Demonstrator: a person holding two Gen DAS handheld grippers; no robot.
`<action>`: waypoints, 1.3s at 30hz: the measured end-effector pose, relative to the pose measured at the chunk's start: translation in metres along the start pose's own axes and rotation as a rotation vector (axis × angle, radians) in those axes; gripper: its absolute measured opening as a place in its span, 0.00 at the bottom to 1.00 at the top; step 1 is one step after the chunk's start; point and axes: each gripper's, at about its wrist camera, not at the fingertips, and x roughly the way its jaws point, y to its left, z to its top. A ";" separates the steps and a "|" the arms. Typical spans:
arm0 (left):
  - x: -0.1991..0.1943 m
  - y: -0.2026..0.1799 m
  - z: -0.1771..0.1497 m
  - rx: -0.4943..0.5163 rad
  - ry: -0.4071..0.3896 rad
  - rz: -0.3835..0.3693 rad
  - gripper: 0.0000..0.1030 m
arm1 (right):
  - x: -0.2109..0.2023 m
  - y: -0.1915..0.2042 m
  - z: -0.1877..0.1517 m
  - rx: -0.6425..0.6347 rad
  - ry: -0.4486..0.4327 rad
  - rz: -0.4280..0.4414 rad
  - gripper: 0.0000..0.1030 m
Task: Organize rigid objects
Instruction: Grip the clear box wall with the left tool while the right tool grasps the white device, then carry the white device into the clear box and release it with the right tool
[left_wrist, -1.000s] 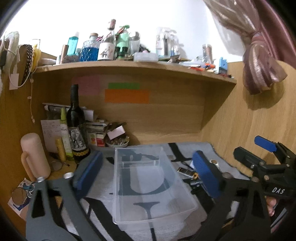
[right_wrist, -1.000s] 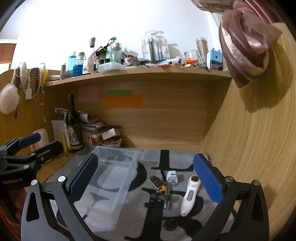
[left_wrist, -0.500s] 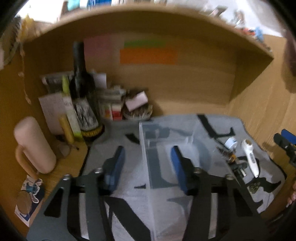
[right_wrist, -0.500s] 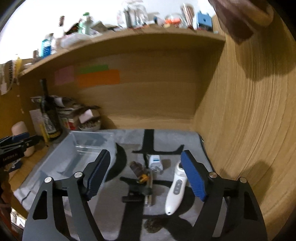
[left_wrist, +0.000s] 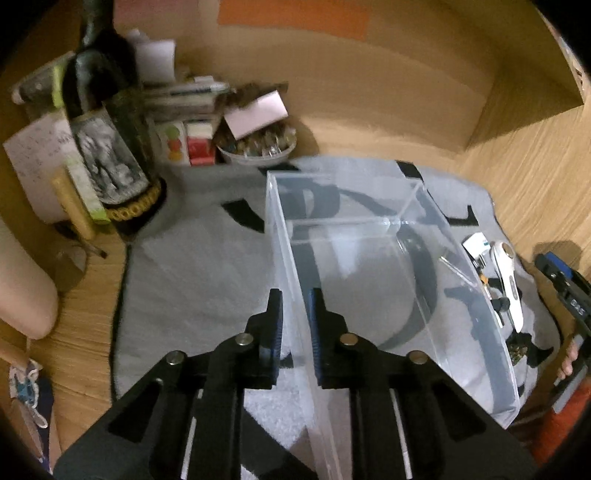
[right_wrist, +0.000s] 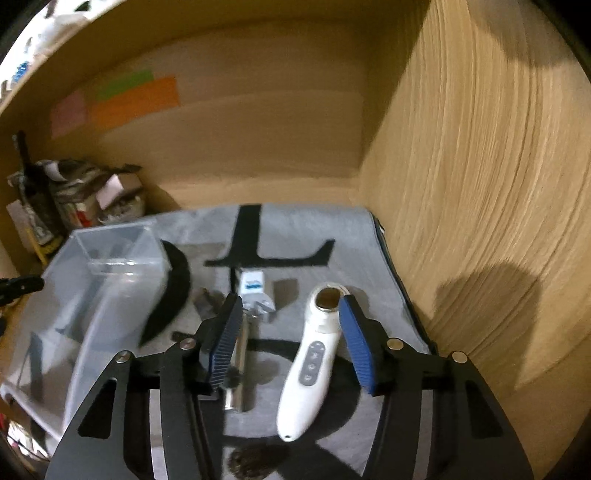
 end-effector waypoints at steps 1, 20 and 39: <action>0.003 0.000 0.000 0.001 0.013 -0.007 0.14 | 0.004 -0.001 0.000 0.006 0.013 0.001 0.49; 0.012 -0.005 0.001 0.000 0.031 0.010 0.10 | 0.083 -0.018 -0.012 0.059 0.246 0.003 0.33; 0.012 -0.006 0.000 0.022 0.019 0.035 0.10 | -0.024 0.022 0.044 -0.009 -0.139 0.111 0.32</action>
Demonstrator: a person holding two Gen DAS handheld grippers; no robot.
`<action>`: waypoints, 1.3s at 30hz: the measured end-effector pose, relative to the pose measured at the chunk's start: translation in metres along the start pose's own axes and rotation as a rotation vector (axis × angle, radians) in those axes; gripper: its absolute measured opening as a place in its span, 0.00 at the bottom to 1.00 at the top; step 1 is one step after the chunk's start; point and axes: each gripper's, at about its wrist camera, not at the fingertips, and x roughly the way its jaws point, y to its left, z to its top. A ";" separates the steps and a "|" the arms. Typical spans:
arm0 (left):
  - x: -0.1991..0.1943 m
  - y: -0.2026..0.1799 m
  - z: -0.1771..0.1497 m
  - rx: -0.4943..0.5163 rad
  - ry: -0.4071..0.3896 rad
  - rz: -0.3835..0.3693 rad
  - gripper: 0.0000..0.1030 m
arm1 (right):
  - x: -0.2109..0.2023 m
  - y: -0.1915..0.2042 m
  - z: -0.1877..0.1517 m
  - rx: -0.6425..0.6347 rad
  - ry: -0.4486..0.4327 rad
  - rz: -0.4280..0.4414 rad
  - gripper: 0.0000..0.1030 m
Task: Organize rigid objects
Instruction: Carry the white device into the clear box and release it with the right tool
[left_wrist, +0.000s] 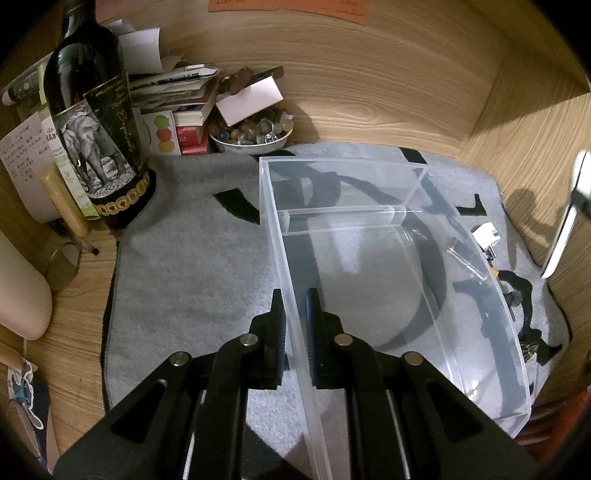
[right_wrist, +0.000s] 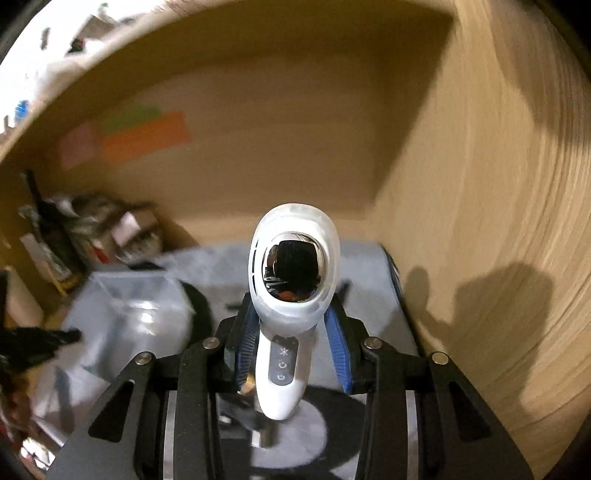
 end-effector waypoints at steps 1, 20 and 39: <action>0.000 0.000 0.000 0.000 0.000 0.000 0.10 | -0.003 0.007 0.004 -0.013 -0.016 0.016 0.32; -0.003 0.000 -0.002 0.018 -0.023 -0.003 0.11 | 0.042 0.133 -0.007 -0.216 0.130 0.278 0.32; -0.004 0.000 -0.004 0.018 -0.031 -0.019 0.11 | 0.111 0.181 -0.041 -0.370 0.434 0.294 0.33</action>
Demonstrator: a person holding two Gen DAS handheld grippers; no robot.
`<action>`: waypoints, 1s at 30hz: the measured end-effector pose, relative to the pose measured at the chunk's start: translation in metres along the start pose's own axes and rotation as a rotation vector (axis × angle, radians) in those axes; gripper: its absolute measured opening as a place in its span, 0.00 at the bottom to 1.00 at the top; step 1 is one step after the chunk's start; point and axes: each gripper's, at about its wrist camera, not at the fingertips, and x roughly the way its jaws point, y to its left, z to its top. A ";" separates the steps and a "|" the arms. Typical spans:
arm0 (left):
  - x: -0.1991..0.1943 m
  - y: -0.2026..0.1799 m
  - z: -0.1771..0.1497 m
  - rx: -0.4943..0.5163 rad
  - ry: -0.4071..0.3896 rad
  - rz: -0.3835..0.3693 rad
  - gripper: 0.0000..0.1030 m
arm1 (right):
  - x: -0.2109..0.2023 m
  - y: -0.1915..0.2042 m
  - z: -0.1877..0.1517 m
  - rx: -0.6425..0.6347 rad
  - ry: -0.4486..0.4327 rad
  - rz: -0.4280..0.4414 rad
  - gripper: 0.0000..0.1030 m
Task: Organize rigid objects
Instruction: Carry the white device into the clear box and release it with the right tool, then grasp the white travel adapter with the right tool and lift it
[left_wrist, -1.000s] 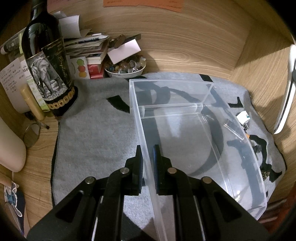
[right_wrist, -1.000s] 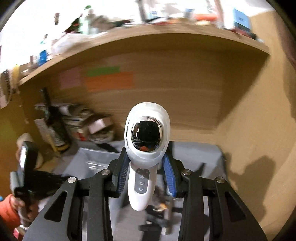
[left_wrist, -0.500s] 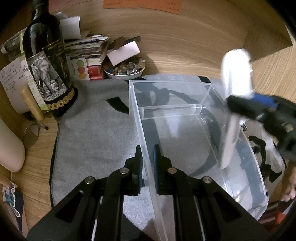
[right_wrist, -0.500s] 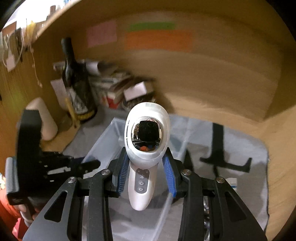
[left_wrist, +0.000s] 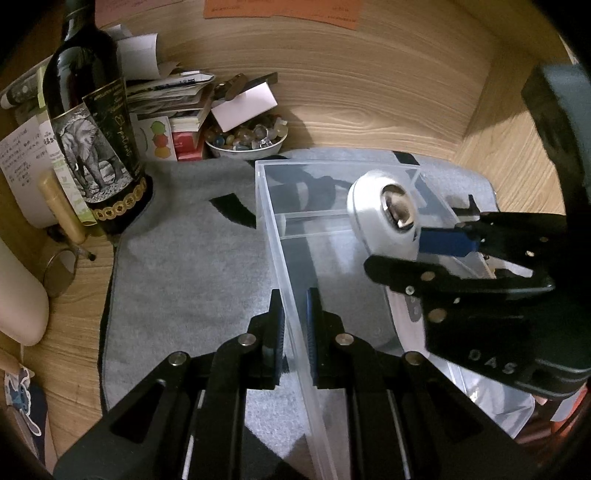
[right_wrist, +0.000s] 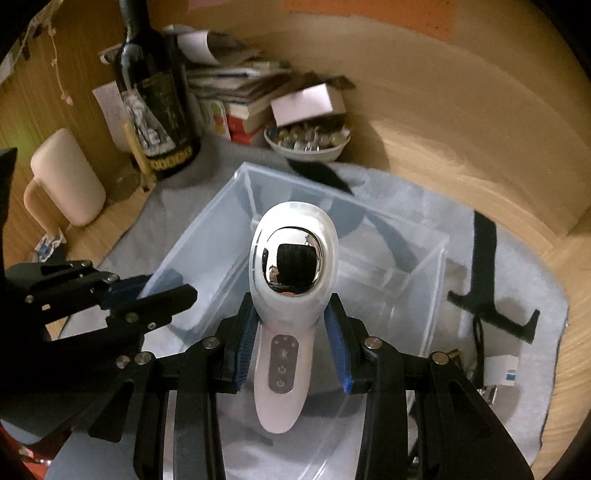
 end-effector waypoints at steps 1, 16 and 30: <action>0.000 0.000 0.000 0.000 0.000 0.000 0.11 | 0.002 0.001 -0.001 -0.004 0.009 -0.004 0.33; 0.001 -0.002 0.002 0.006 0.008 0.007 0.11 | -0.047 -0.006 -0.008 -0.008 -0.149 -0.078 0.49; 0.002 0.000 0.003 0.007 0.012 0.008 0.11 | -0.107 -0.079 -0.020 0.138 -0.300 -0.258 0.64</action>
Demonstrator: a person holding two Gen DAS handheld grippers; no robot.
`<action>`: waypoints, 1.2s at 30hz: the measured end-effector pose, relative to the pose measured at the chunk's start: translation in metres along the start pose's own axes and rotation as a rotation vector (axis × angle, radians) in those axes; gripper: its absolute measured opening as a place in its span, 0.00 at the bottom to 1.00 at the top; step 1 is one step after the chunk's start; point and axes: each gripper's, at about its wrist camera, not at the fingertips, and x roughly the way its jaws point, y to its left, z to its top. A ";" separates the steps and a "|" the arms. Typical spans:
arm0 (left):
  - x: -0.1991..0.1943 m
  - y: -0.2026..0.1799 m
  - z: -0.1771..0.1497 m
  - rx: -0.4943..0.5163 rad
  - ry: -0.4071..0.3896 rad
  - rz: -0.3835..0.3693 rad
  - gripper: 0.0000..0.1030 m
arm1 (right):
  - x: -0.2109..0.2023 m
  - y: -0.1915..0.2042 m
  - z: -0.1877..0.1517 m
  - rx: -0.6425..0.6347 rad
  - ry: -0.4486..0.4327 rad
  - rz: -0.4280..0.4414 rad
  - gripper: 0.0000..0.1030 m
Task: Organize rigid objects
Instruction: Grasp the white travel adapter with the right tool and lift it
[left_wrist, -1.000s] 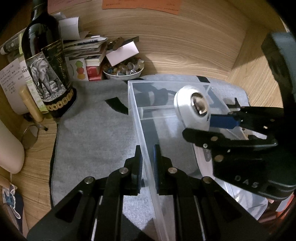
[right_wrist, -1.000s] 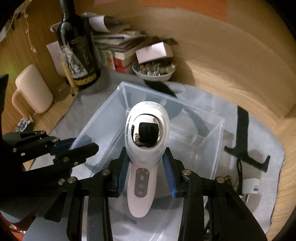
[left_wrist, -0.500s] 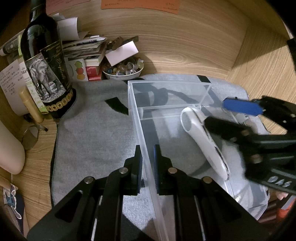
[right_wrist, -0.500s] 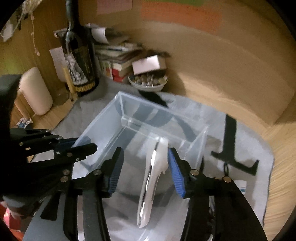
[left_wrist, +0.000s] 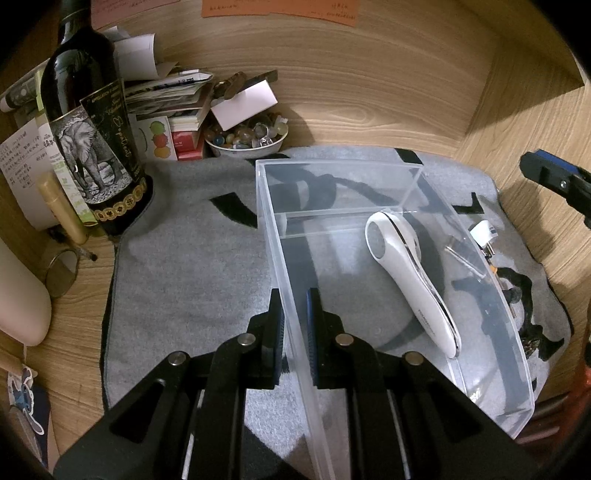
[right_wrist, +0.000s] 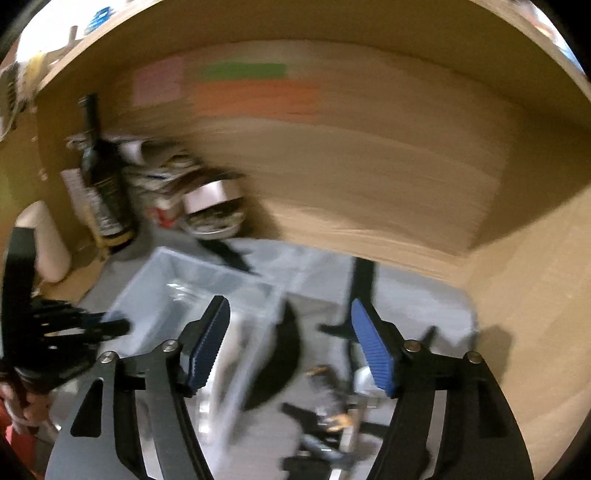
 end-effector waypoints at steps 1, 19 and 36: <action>0.000 0.000 0.000 0.000 0.000 0.000 0.11 | 0.001 -0.008 -0.001 0.013 0.007 -0.015 0.64; 0.001 -0.001 0.000 0.004 0.008 0.012 0.11 | 0.085 -0.080 -0.068 0.176 0.258 -0.073 0.64; 0.001 0.000 0.001 0.007 0.010 0.012 0.11 | 0.085 -0.079 -0.075 0.164 0.230 -0.045 0.33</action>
